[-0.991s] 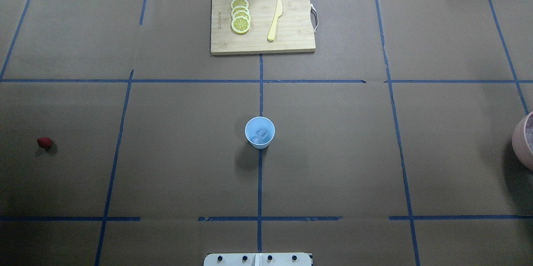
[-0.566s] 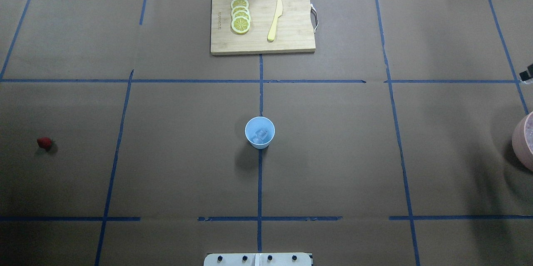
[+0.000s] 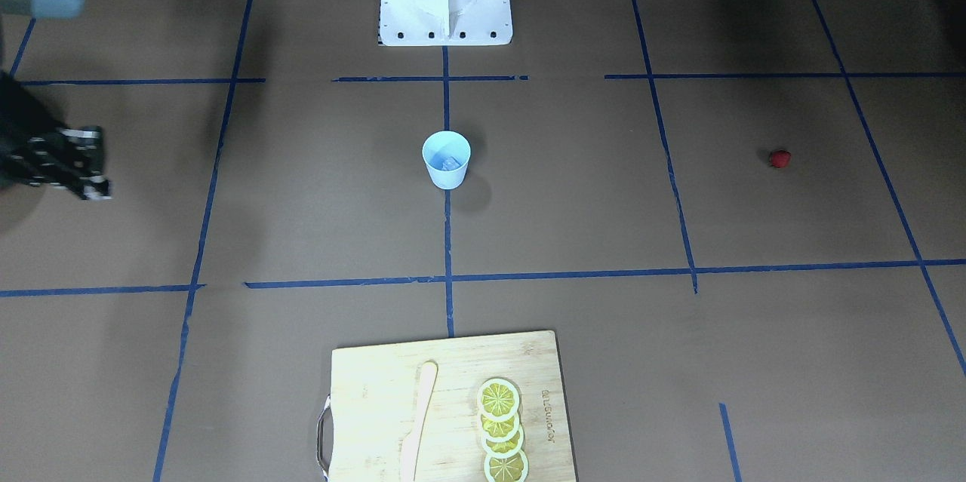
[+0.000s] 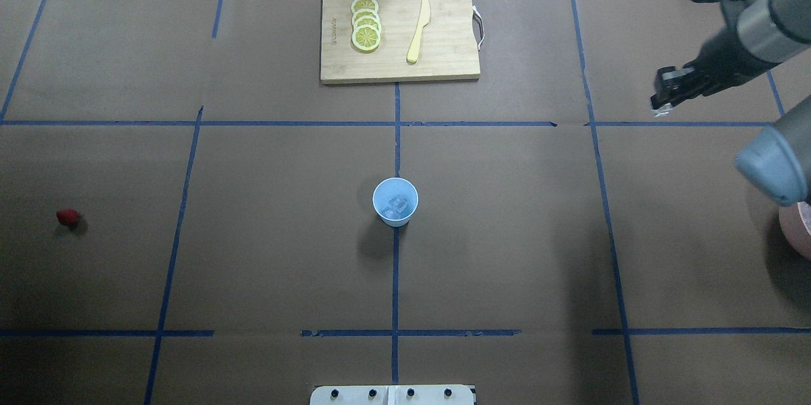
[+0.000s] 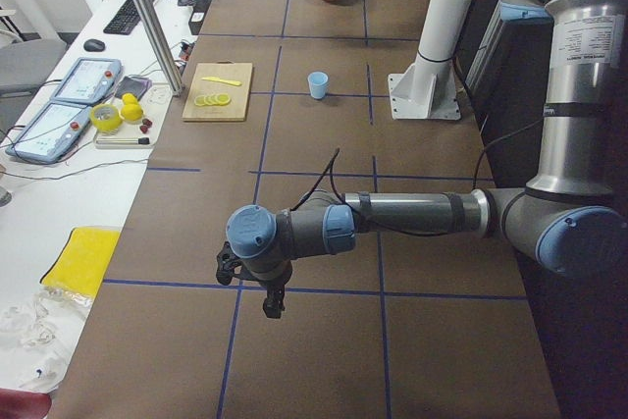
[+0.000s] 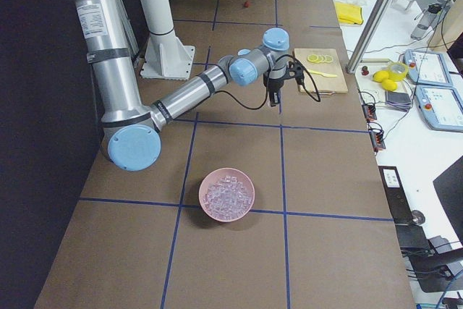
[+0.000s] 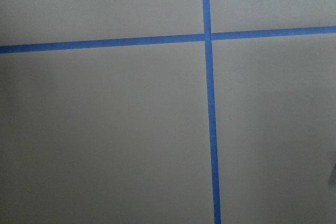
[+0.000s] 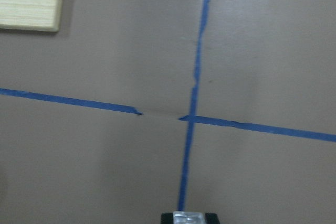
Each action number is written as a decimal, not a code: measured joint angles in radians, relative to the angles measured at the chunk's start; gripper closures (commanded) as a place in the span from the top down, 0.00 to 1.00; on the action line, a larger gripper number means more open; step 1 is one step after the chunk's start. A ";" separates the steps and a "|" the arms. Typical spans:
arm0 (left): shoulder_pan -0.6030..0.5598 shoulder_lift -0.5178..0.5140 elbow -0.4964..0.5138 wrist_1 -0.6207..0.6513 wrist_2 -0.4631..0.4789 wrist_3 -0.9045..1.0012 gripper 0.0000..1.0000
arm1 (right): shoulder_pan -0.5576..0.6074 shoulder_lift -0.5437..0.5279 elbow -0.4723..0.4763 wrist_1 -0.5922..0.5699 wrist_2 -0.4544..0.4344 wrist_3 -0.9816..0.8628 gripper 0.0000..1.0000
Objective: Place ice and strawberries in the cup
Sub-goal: 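Carry the ice cube with the right gripper over the light blue cup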
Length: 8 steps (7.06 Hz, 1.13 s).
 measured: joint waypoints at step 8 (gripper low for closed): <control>0.000 0.000 0.005 0.001 0.000 0.000 1.00 | -0.516 0.575 -0.176 -0.292 -0.404 0.531 0.00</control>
